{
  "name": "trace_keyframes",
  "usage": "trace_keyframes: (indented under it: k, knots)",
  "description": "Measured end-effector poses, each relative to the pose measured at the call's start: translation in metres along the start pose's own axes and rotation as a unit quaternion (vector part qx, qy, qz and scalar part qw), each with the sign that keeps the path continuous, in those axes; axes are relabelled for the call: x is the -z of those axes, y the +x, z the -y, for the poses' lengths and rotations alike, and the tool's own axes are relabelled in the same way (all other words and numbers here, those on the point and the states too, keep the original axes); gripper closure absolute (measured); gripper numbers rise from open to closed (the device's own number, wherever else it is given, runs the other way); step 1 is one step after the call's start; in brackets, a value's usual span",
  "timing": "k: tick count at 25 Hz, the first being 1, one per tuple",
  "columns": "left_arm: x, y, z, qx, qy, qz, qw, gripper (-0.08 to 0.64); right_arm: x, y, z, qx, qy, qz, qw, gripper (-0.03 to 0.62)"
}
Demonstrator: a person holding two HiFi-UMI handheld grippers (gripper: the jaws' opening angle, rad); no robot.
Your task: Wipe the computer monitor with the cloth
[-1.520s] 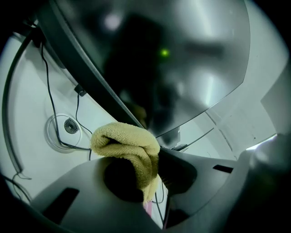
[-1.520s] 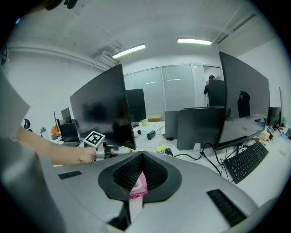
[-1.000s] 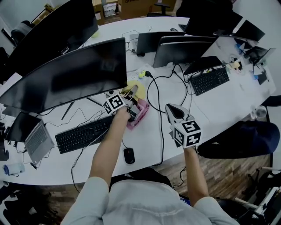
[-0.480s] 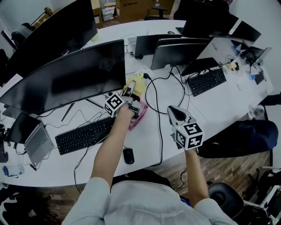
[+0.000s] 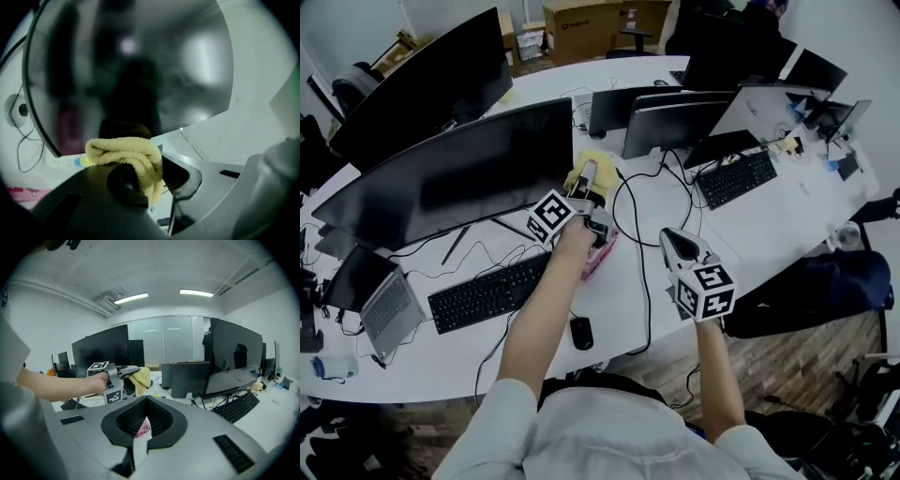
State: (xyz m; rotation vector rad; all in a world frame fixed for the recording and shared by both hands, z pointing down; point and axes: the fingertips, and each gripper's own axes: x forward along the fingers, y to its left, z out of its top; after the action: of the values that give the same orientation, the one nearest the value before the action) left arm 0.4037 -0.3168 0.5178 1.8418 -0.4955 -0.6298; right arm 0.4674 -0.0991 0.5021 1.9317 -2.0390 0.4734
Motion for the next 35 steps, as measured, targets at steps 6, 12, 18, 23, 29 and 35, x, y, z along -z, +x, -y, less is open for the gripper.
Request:
trace_keyframes:
  k: [6, 12, 18, 23, 29, 35]
  knots:
    - [-0.011, 0.001, 0.05, 0.026, 0.059, 0.007, 0.9979, 0.48, -0.012, -0.01, -0.012, 0.005, 0.002, 0.014, 1.0, 0.568]
    - [-0.025, 0.004, 0.1, 0.057, 0.073, 0.018, 0.9956, 0.48, -0.015, -0.028, -0.023, 0.016, 0.008, 0.025, 1.0, 0.568]
    - [-0.038, 0.004, 0.158, 0.099, 0.085, 0.014, 0.9913, 0.48, -0.021, -0.058, -0.038, 0.037, 0.014, 0.041, 0.998, 0.568]
    - [-0.046, -0.013, 0.227, 0.173, 0.124, 0.02, 0.9769, 0.48, -0.038, -0.081, -0.052, 0.046, 0.013, 0.057, 0.997, 0.568]
    - [-0.067, -0.056, 0.297, 0.219, 0.312, -0.022, 0.9242, 0.48, -0.085, -0.087, -0.077, 0.043, -0.017, 0.096, 0.994, 0.568]
    - [-0.091, -0.125, 0.281, 0.125, 0.564, -0.094, 0.8106, 0.48, -0.139, -0.072, -0.126, 0.005, -0.055, 0.135, 0.989, 0.568]
